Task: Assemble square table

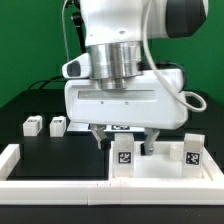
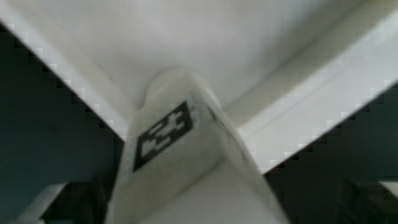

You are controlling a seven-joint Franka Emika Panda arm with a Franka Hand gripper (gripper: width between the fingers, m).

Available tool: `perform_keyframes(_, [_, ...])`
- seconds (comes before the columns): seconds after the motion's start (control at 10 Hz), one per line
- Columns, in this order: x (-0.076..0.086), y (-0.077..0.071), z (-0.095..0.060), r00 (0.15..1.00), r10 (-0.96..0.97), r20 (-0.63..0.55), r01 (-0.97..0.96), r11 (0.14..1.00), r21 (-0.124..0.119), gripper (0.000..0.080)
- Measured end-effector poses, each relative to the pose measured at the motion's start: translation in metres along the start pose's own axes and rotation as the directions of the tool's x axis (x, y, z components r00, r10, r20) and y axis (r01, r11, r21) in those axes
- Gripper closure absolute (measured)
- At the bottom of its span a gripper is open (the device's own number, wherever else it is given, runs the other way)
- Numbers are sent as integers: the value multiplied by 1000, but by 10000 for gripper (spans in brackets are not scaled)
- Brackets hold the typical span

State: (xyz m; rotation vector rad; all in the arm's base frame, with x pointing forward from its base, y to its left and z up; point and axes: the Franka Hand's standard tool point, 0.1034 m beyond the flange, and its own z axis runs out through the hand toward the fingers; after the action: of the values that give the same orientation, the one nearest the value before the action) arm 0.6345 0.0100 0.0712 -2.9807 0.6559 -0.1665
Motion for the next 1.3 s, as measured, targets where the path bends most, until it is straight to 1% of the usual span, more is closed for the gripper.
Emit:
perform_keyframes(0.1, [-2, -2, 1, 984, -176, 3, 176, 984, -11, 150])
perform_keyframes(0.2, [-3, 1, 4, 947, -321, 12, 322, 947, -20, 150])
perform_keyframes(0.3, [-3, 3, 5, 936, -352, 15, 353, 936, -21, 150])
perform_keyframes(0.4, [-2, 3, 5, 937, -348, 14, 348, 937, -20, 150])
perform_keyframes(0.5, [-2, 3, 5, 947, -322, 13, 322, 947, -21, 241])
perform_keyframes(0.6, [-2, 3, 5, 952, -306, 13, 306, 952, -20, 241])
perform_keyframes(0.7, [-2, 3, 5, 973, -230, 12, 230, 973, -21, 415])
perform_keyframes(0.8, [-2, 4, 5, 990, -143, 10, 143, 989, -23, 511])
perform_keyframes(1.1, [-1, 6, 6, 999, 52, 5, -52, 998, -26, 511])
perform_keyframes(1.2, [-1, 7, 6, 980, 197, 3, -197, 980, -27, 511])
perform_keyframes(1.3, [-1, 8, 7, 940, 341, -2, -341, 940, -32, 511])
